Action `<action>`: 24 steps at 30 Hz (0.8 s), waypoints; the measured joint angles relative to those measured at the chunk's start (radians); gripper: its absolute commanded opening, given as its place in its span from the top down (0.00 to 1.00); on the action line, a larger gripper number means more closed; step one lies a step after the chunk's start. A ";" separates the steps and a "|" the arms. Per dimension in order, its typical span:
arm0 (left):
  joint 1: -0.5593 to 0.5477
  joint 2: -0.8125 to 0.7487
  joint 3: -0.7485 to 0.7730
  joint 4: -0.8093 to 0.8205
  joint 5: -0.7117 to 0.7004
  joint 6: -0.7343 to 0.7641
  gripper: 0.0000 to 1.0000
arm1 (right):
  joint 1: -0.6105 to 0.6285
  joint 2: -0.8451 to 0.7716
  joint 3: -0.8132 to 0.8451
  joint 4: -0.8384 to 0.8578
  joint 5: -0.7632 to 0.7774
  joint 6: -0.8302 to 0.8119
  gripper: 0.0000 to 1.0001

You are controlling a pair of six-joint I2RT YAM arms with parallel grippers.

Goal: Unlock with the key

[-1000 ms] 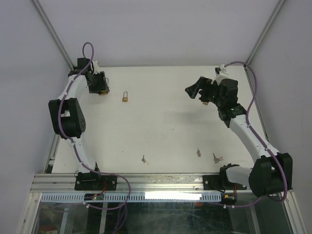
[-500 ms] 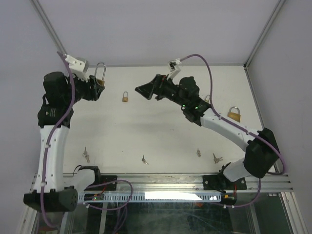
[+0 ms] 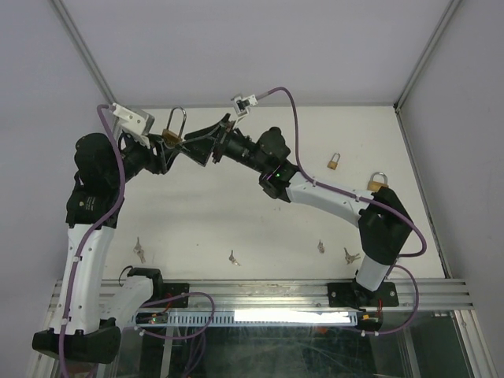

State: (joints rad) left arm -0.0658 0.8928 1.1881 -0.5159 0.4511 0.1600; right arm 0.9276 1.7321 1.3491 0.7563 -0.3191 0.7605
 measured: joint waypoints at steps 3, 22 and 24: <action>0.000 -0.010 -0.035 0.002 0.000 0.017 1.00 | -0.002 0.002 0.017 0.008 0.018 -0.006 0.15; 0.001 -0.071 -0.103 0.052 0.024 0.061 0.60 | 0.000 0.102 0.182 -0.119 0.069 -0.100 1.00; 0.002 -0.071 -0.103 0.041 0.034 0.063 0.16 | -0.002 0.101 0.184 -0.127 0.045 -0.126 1.00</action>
State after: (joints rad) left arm -0.0639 0.8215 1.0855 -0.4751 0.4847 0.2226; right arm 0.9257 1.8336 1.5333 0.6292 -0.2741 0.6350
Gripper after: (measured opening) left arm 0.517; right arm 0.050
